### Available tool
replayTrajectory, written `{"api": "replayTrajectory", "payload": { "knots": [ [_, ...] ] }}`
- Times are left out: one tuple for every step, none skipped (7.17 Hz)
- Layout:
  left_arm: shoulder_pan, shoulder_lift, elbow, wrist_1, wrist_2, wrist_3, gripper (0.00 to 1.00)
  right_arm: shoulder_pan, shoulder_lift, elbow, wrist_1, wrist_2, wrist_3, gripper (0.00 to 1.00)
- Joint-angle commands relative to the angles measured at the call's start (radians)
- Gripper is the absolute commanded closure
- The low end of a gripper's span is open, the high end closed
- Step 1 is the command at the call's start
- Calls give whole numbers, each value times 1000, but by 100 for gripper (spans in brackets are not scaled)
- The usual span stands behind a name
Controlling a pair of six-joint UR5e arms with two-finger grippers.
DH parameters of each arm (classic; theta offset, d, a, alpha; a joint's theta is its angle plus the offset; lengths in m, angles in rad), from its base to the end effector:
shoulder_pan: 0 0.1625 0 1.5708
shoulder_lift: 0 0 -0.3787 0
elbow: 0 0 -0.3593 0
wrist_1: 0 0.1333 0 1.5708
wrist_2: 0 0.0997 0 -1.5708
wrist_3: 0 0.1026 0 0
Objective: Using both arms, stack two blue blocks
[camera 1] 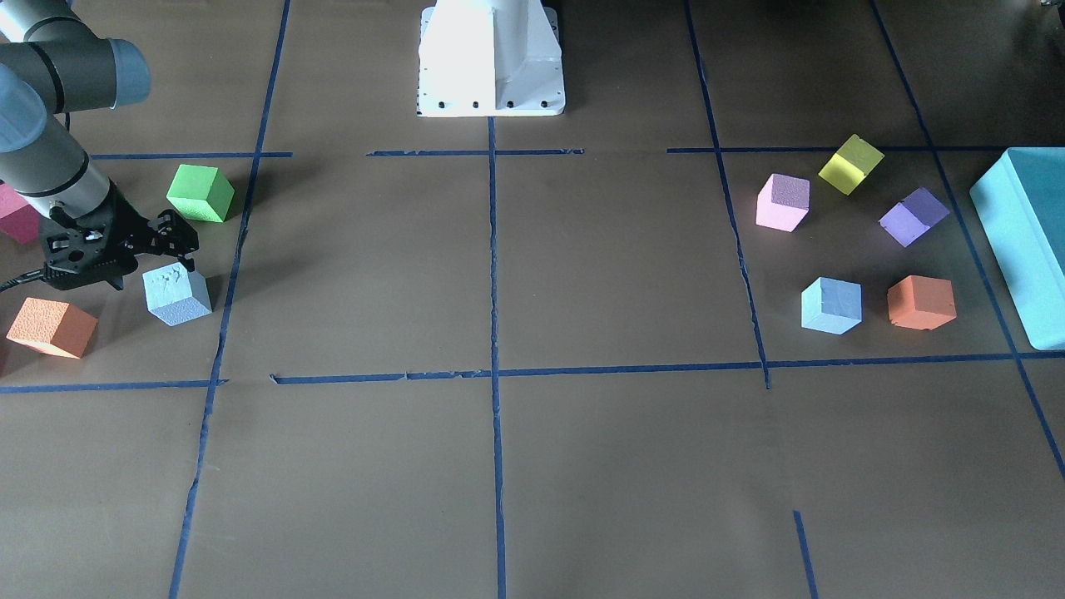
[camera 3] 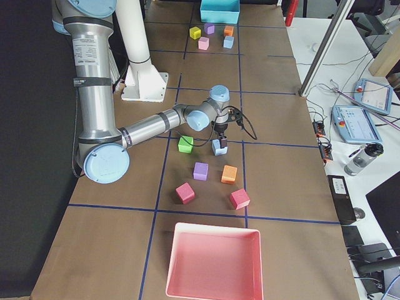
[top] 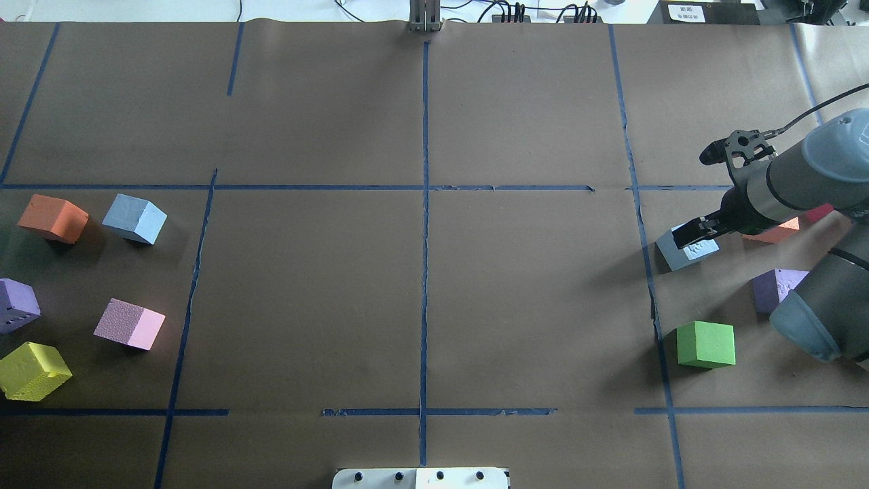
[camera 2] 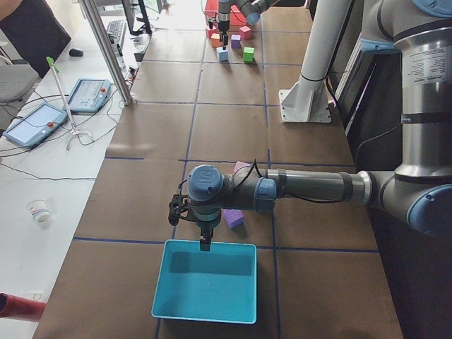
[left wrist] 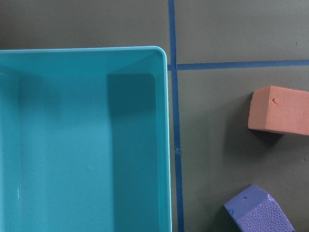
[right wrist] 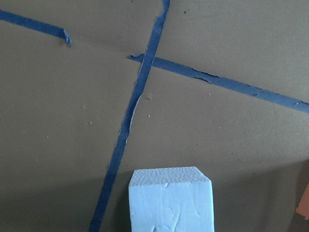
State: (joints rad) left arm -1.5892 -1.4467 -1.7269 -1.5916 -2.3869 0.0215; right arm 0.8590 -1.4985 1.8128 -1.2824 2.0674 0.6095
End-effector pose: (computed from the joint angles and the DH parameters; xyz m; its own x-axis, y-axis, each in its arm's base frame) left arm -0.0662 -0.4144 0.5917 0.6859 0.0473 -0.7262 0.0036 0.9977 0.0684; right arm -0.2642 -0.4355 0.4469 0.7093 -0.2815 0.6463 0.1611 0.9573 0.2401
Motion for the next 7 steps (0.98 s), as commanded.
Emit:
{"api": "replayTrajectory", "payload": {
  "knots": [
    [0,-4,1,2,0,0,0,-24,42,-79,0,-1,-4,0],
    [0,-4,0,2,0,0,0,-41,56,-114,1,-1,-4,0],
    [0,-6,0,2,0,0,0,-43,78,-139,0,0,-5,0],
    [0,-6,0,2,-2,0,0,-43,80,-147,-2,6,-5,2],
    [0,-6,0,2,-2,0,0,-43,80,-145,0,11,-7,47],
    [0,-6,0,2,-2,0,0,-41,80,-139,0,13,-7,79],
    [0,-6,0,2,-2,-2,0,-32,80,-127,0,17,-8,94]
  ]
}}
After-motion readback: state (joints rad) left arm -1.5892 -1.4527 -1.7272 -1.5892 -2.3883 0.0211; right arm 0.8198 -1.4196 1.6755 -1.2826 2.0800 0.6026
